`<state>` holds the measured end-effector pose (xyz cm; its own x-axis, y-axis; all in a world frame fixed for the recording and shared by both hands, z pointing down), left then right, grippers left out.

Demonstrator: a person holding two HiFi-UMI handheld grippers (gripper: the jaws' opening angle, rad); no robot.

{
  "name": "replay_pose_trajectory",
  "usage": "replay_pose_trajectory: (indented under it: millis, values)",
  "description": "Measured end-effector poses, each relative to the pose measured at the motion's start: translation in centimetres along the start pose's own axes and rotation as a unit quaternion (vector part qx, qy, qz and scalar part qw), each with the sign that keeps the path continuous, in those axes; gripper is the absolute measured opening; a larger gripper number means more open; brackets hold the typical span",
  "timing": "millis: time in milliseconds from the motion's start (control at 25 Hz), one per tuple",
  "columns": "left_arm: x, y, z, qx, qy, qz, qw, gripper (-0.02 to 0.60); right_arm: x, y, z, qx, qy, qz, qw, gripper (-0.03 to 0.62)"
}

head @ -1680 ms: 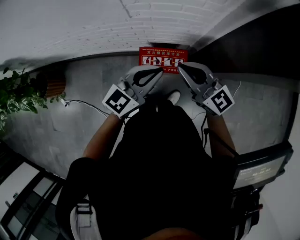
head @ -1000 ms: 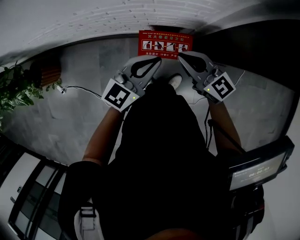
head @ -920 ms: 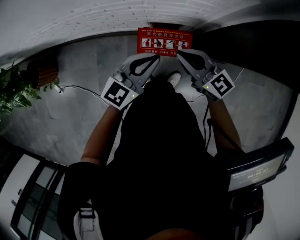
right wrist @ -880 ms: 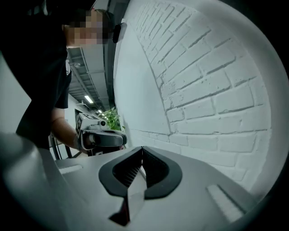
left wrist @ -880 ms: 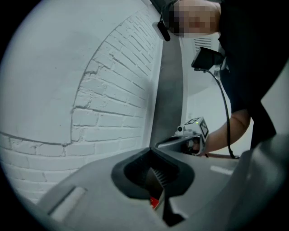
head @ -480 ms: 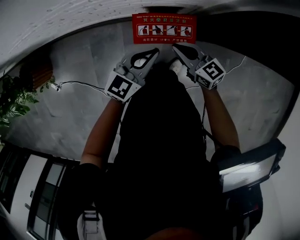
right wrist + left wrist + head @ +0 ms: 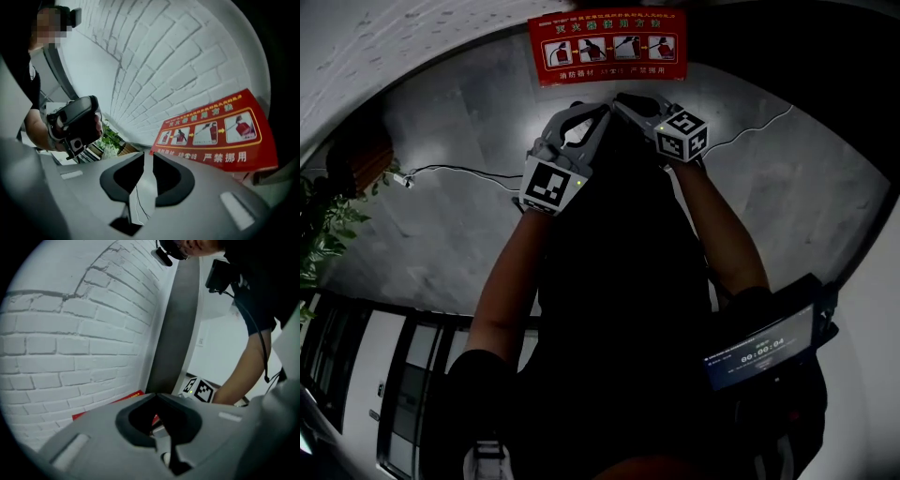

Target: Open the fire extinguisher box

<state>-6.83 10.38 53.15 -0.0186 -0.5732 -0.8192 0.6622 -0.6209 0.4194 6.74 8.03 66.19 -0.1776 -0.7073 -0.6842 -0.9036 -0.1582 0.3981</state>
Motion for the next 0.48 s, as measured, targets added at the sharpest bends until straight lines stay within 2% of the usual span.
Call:
replay_pose_trajectory:
  millis: [280, 400, 480]
  values:
    - [-3.6, 2.8, 0.6, -0.006, -0.001, 0.027, 0.9996, 0.003, -4.9, 2.1, -2.5, 0.006, 0.109, 0.007, 0.994, 0.147]
    - [-4.3, 3.2, 0.6, -0.003, -0.010, 0.035, 0.9993, 0.003, -5.1, 1.6, -3.1, -0.001, 0.144, -0.001, 0.990, 0.161]
    - [-4.3, 3.2, 0.9, -0.001, -0.014, 0.042, 0.9990, 0.003, -4.6, 1.5, -3.7, -0.008, 0.176, -0.026, 0.984, 0.167]
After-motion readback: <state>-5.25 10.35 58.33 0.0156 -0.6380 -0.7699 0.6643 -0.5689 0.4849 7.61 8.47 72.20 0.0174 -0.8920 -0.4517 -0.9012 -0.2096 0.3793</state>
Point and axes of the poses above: the fingertips, and each gripper's own axes: y forward along the fingers, z to its left, x out of its top, the point moved 8 cm from there along -y, backward along the fingers, and after that the axes turned 10 degrees about -y, right-handed, at the moved point
